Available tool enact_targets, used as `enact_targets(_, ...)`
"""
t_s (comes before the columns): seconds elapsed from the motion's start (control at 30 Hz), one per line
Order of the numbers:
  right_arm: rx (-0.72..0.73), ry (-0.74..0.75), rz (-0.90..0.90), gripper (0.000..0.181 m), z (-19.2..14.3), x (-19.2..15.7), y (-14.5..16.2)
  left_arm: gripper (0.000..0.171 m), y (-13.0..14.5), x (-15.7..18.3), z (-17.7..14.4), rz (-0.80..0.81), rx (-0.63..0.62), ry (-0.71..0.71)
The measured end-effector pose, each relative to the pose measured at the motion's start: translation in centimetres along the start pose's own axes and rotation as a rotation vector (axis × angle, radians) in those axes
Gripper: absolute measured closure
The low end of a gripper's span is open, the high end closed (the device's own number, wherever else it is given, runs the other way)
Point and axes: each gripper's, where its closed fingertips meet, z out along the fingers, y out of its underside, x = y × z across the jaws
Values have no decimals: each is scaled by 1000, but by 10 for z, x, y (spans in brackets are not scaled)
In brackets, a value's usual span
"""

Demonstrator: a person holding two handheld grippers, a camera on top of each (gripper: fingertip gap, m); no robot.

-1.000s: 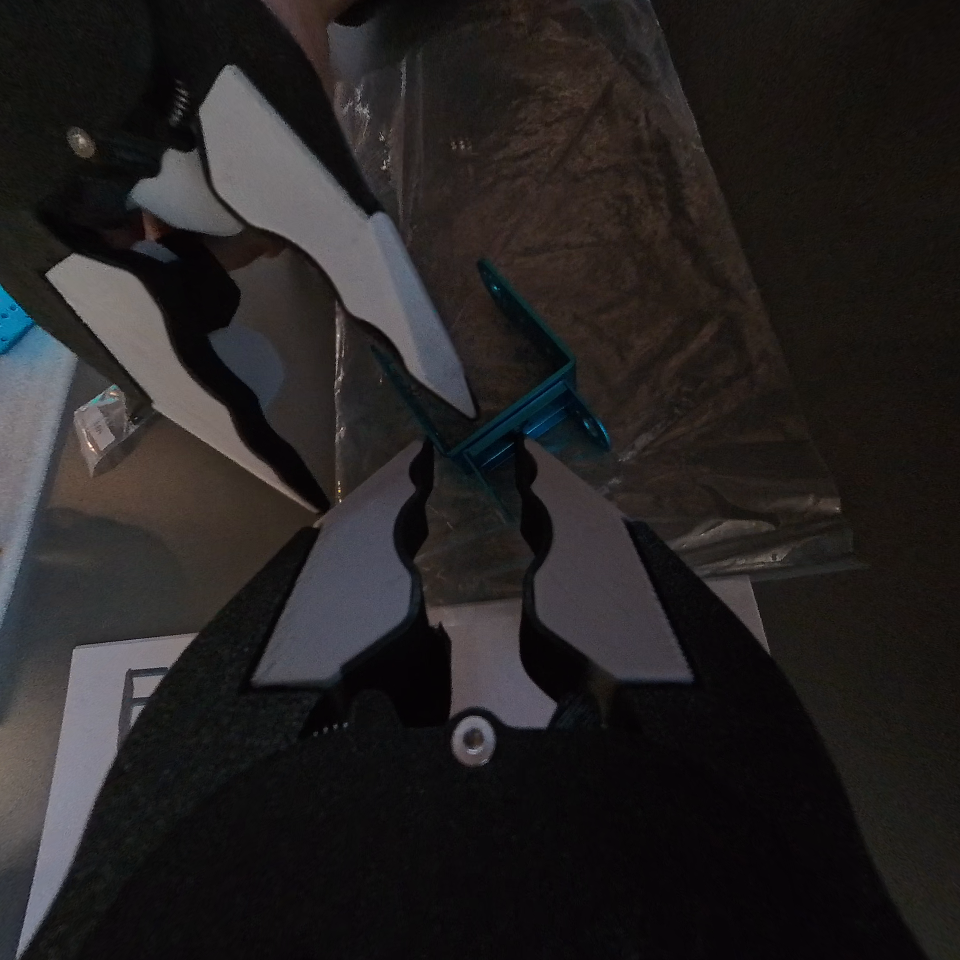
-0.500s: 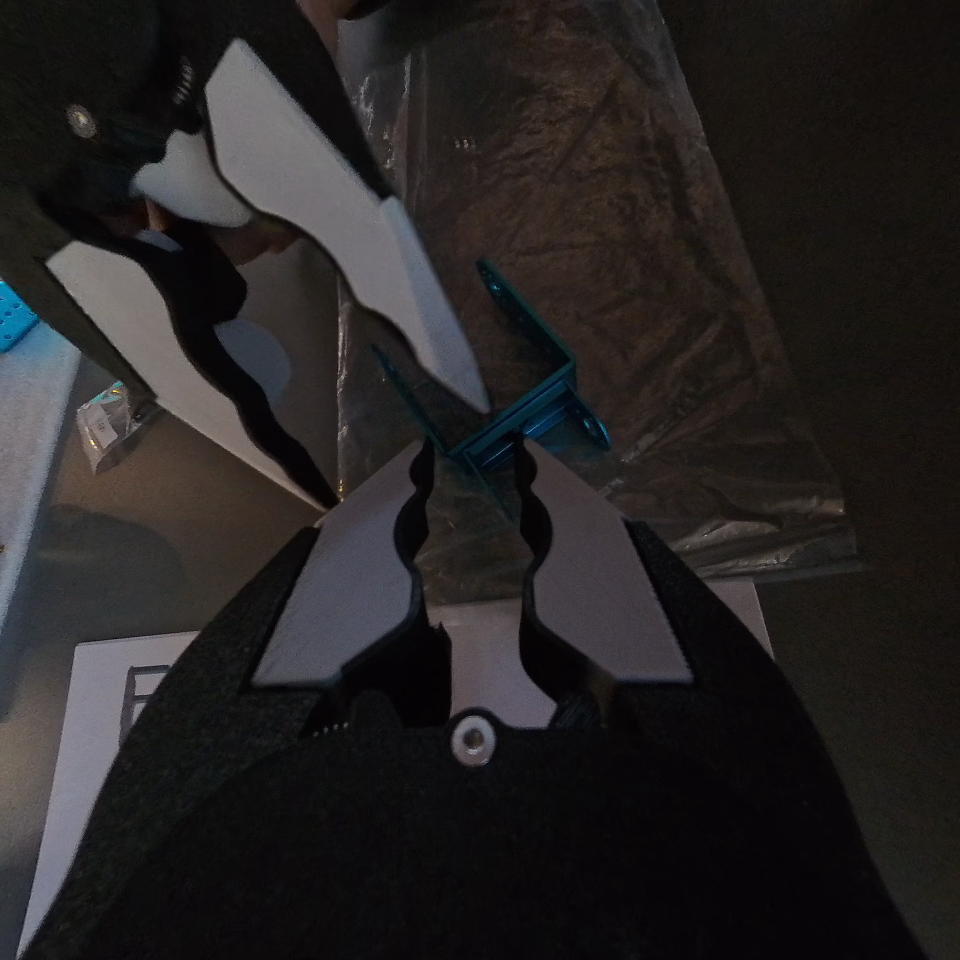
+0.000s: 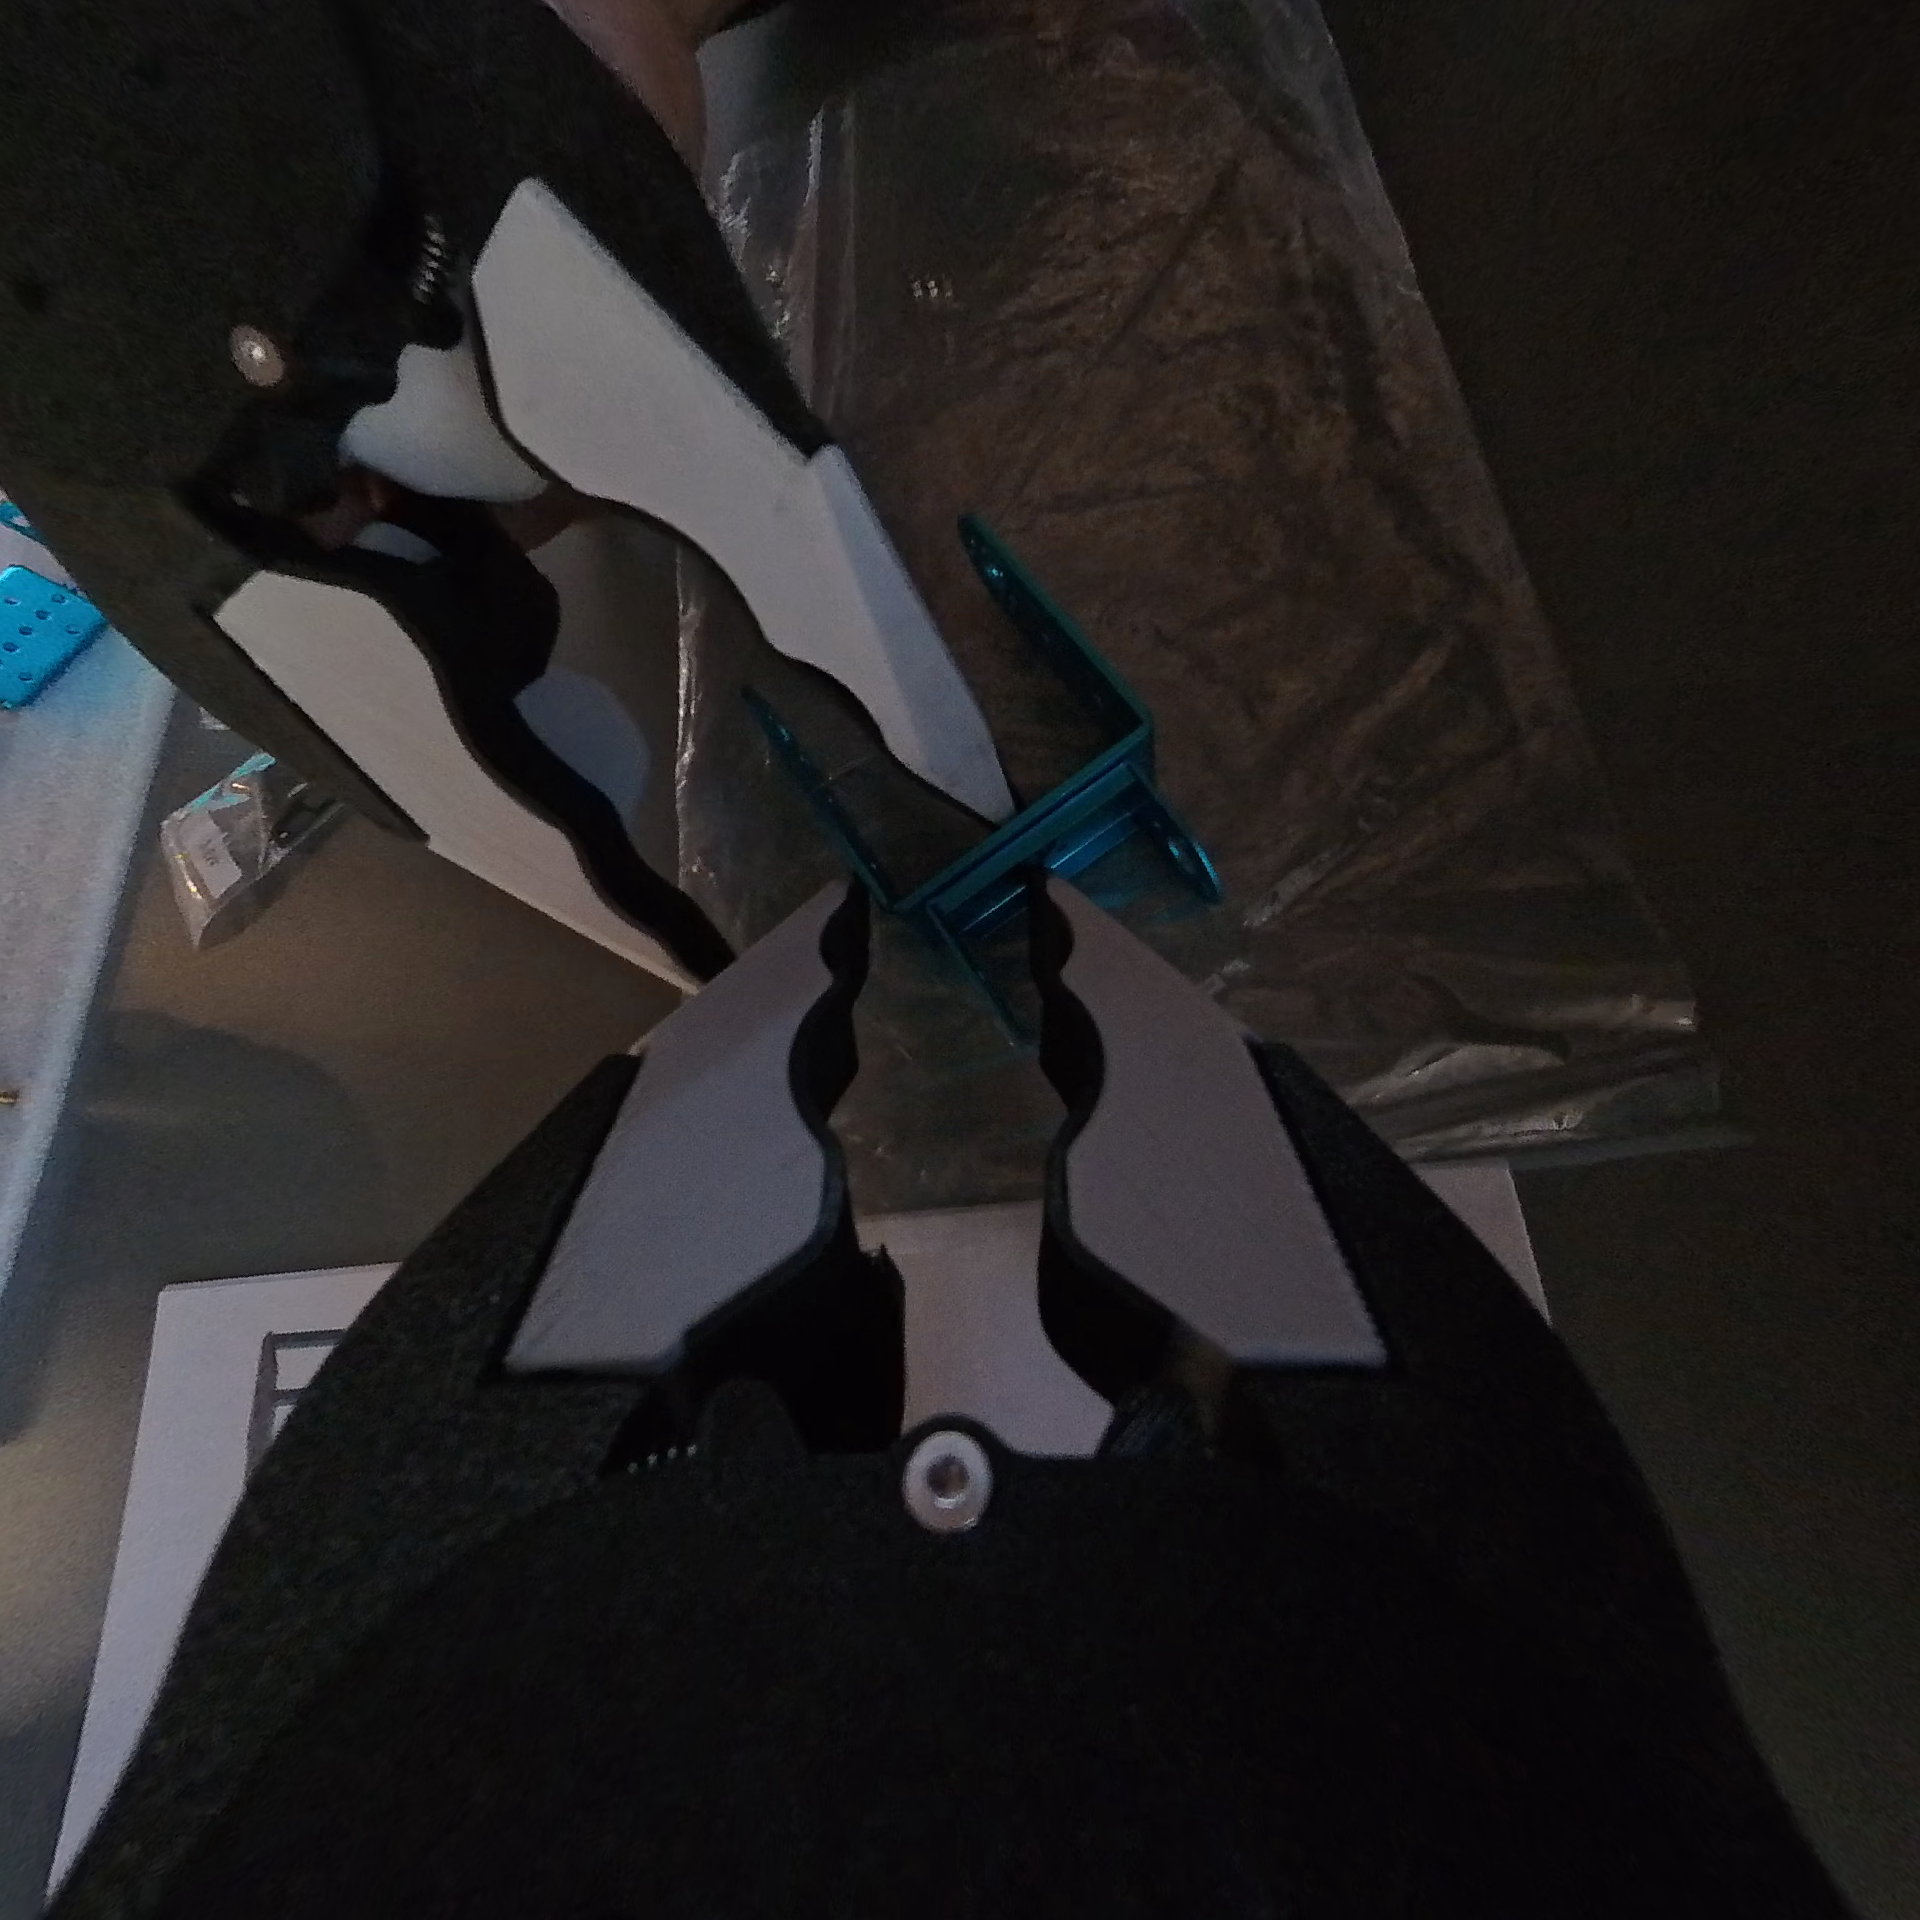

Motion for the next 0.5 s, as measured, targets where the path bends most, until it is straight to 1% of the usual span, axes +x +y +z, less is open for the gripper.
enact_targets(0.03,-2,-6,4,121,0,0,0,142,0,0,0,0,-1,-2)
enact_targets(0.13,-8,-48,10,131,1,-7,0,142,0,0,0,-1,-1,-2)
enact_targets(0.2,-9,-86,18,141,1,-12,1,142,0,0,0,-2,-1,-1)
enact_targets(0.23,-8,-90,20,142,1,-12,1,142,0,0,0,-2,-1,0)
enact_targets(0.4,-12,-93,15,142,0,-12,1,142,0,0,0,0,-1,-5)
enact_targets(0.47,-18,-44,-8,133,-1,-6,1,142,0,-1,0,2,-1,-11)
enact_targets(0.5,-20,-25,-21,131,-3,-4,1,142,0,-1,0,2,-1,-11)
